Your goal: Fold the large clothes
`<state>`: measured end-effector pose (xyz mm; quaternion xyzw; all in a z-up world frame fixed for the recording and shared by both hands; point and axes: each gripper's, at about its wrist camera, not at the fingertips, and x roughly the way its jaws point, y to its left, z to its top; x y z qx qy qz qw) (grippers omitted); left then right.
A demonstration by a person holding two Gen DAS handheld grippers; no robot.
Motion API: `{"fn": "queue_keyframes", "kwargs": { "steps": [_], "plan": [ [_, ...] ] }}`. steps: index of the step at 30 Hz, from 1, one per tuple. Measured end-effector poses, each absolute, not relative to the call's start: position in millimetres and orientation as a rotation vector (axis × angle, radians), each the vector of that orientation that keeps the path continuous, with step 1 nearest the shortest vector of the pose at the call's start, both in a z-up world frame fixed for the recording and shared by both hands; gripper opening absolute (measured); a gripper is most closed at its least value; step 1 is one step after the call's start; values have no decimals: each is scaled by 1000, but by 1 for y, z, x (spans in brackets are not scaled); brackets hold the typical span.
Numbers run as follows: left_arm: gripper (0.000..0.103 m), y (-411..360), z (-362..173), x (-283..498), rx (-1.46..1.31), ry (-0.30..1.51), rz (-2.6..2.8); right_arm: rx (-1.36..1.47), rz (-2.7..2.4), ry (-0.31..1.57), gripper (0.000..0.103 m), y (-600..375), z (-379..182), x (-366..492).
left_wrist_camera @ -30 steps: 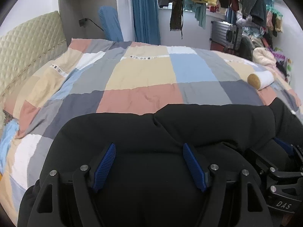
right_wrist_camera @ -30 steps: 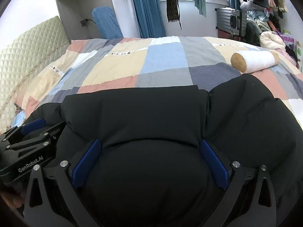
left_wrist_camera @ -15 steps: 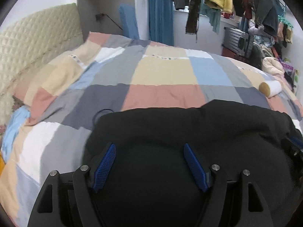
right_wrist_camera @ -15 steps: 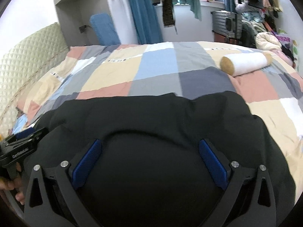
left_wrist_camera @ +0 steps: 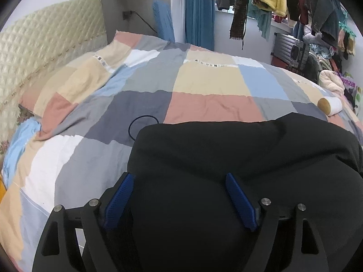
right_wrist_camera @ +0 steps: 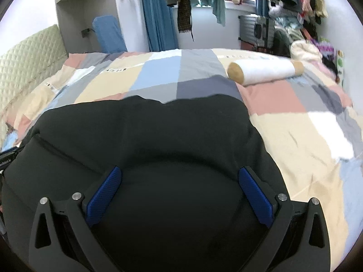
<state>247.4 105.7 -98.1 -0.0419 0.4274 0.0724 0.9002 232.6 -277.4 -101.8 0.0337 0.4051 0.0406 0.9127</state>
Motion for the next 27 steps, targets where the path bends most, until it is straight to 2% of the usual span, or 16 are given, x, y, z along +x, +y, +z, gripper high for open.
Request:
{"fn": "queue_keyframes", "kwargs": {
  "steps": [5,9,12,15,22,27],
  "plan": [
    [82,97,-77,230,-37,820,129,108,54,812,103,-289,-96,221],
    [82,79,-32,202,87,719,121,142,33,790,103,-296,-75,206],
    [83,77,9,181,41,664,93,172,30,758,103,-298,-47,192],
    [88,73,51,160,1,603,65,190,46,716,103,-295,-16,176],
    [92,59,155,92,-33,472,27,177,119,539,103,-282,97,111],
    [99,41,219,30,-1,367,-5,144,166,446,103,-268,167,59]
  ]
}}
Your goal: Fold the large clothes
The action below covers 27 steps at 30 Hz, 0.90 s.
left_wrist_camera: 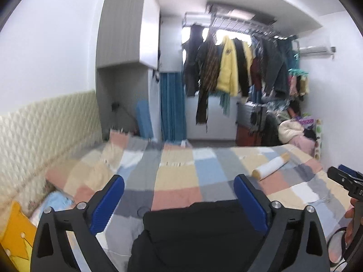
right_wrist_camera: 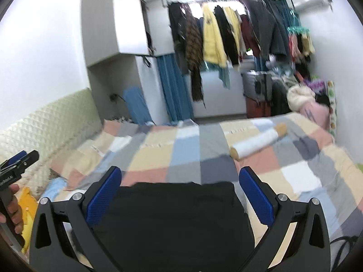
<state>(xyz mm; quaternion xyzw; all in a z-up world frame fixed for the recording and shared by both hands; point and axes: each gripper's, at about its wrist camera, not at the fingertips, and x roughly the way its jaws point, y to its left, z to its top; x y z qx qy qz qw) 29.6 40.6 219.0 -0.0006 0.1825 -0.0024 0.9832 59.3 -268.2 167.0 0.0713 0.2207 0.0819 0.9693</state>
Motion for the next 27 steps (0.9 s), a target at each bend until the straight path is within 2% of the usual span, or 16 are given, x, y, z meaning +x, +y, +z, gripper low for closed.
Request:
{"fn": "queue_keyframes", "kwargs": {
  "steps": [6,13,18,27],
  "plan": [
    [102,23,270,-41,24,286,-52,101,239,328,103,-244,222,-7],
    [102,26,289,-101,-15,227,-23,96,282,221,103,-225,243,-69],
    [102,28,276,-129,-24,240,-29,102,293,185,103,-221,237,-97],
    [102,26,230,-144,-43,342,0,102,352,243,103,-215,207,-124]
  ]
}}
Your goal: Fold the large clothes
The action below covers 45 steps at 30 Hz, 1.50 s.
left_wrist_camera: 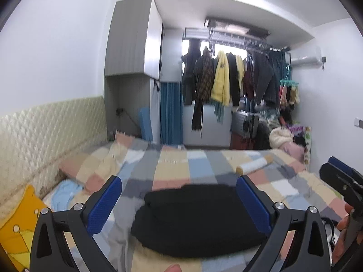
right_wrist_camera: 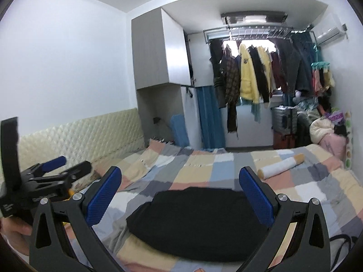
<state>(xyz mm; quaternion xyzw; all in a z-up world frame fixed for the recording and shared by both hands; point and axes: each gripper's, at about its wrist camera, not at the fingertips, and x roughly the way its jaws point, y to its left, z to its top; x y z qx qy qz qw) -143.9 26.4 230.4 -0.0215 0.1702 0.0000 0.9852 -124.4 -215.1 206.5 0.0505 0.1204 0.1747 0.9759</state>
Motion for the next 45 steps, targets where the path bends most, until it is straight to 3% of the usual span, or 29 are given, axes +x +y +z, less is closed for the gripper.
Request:
{"fn": "queue_keyframes", "kwargs": {
  "steps": [21,45],
  "plan": [
    [102,18,110,-88,-83,593,6,94,235,498,103,-220,87,-96],
    [102,9,82,-69,-74,685,-11,94,190,598,103,-220,58,-81]
  ]
}}
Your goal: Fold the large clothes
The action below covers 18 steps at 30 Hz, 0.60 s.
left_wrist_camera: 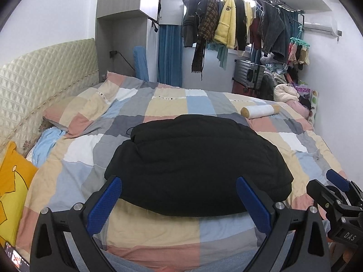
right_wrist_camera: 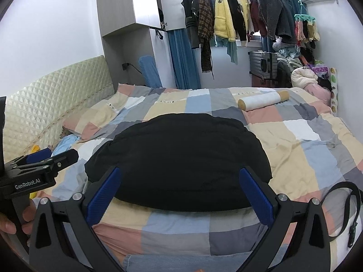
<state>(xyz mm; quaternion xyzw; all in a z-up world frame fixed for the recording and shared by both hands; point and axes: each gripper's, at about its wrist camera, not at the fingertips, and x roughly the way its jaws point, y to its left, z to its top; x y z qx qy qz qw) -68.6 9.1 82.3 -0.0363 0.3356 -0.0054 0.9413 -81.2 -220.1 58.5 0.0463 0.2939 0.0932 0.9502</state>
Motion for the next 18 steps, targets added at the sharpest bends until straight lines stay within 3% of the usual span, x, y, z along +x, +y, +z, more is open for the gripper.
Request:
{"fn": "queue_keyframes", "kwargs": {
  "steps": [18],
  "plan": [
    [102,9,82,-66,-73,711,-3,90,160,609,103,-221,55,-79]
  ]
}}
